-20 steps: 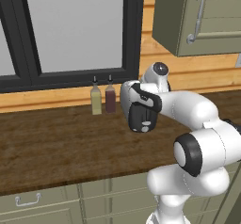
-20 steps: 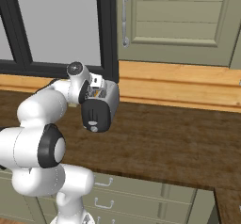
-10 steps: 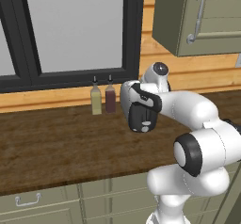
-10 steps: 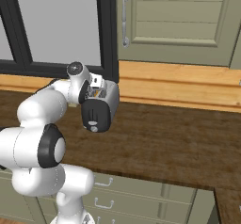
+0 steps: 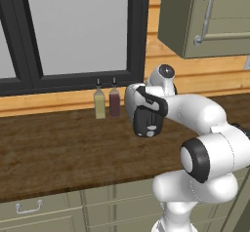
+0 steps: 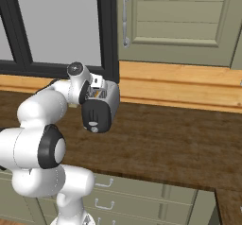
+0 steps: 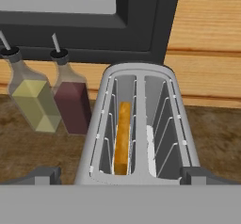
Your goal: Start the toaster. Once the lever pops up, take the bread to the plate on the dining counter.
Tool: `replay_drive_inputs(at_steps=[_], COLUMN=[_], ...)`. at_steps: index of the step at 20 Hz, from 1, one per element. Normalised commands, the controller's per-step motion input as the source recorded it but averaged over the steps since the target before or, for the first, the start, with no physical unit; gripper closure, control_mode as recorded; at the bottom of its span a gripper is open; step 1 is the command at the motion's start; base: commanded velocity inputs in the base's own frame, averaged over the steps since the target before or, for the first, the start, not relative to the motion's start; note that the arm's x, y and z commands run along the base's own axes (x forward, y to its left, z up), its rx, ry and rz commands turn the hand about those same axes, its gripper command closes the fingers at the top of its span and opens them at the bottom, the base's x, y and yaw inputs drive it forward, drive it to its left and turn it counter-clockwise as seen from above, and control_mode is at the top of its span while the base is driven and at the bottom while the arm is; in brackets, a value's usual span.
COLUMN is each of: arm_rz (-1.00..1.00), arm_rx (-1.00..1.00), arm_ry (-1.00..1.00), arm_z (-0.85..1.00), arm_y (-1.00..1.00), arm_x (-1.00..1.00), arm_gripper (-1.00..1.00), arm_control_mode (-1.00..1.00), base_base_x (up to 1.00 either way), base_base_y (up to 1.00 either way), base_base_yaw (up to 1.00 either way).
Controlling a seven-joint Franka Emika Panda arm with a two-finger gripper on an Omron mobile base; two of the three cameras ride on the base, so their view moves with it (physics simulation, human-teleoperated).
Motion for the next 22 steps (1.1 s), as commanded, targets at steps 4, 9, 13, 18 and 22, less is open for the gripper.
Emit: replay_drive_inputs(at_steps=[4,9,13,18,22], arm_rz=[0.00,0.00,0.00,0.00,0.00], arm_rx=[0.00,0.00,0.00,0.00,0.00], arm_ry=[0.00,0.00,0.00,0.00,0.00], arm_z=[0.00,0.00,0.00,0.00,0.00], arm_y=[0.00,0.00,0.00,0.00,0.00], arm_x=[0.00,0.00,0.00,0.00,0.00], arm_gripper=[-1.00,-1.00,-1.00,-1.00,-1.00], arm_control_mode=[-1.00,-1.00,-1.00,-1.00,-1.00], base_base_x=[0.00,0.00,0.00,0.00,0.00], base_base_y=[0.00,0.00,0.00,0.00,0.00], base_base_yaw=[0.00,0.00,0.00,0.00,0.00])
